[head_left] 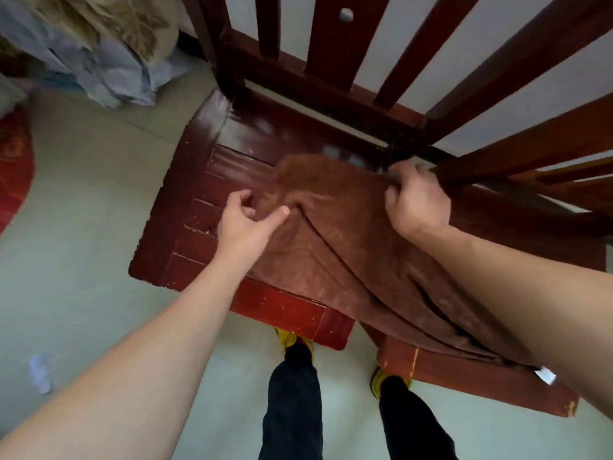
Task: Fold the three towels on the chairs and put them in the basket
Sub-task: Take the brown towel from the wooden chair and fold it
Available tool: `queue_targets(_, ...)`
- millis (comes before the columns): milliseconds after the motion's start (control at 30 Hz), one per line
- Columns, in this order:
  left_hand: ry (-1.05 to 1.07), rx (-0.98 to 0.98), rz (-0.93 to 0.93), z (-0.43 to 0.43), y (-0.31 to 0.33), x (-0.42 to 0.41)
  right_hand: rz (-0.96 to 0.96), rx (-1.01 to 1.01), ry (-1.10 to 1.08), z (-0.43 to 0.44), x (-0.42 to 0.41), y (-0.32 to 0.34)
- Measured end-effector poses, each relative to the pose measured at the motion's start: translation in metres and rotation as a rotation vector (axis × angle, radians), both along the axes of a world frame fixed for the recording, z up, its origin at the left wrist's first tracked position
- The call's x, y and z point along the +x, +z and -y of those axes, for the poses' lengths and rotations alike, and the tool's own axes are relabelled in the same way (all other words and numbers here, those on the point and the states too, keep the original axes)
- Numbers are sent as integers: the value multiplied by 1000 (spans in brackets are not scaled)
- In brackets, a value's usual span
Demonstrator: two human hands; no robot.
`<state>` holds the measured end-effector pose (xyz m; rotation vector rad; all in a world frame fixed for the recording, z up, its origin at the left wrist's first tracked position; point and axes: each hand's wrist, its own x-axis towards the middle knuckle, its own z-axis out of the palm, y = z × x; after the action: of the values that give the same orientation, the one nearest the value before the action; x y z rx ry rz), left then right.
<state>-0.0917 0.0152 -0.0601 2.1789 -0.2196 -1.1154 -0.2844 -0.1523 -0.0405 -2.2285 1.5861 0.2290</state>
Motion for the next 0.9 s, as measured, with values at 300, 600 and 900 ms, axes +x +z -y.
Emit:
queue_targets(300, -283, 299, 304, -47, -18, 11, -80, 328, 143, 12, 104, -12)
queue_targets(600, -136, 247, 286, -90, -11, 37, 132, 142, 242, -14, 114, 1)
queue_targets(900, -245, 229, 286, -98, -8, 34, -77, 288, 186, -12, 140, -21)
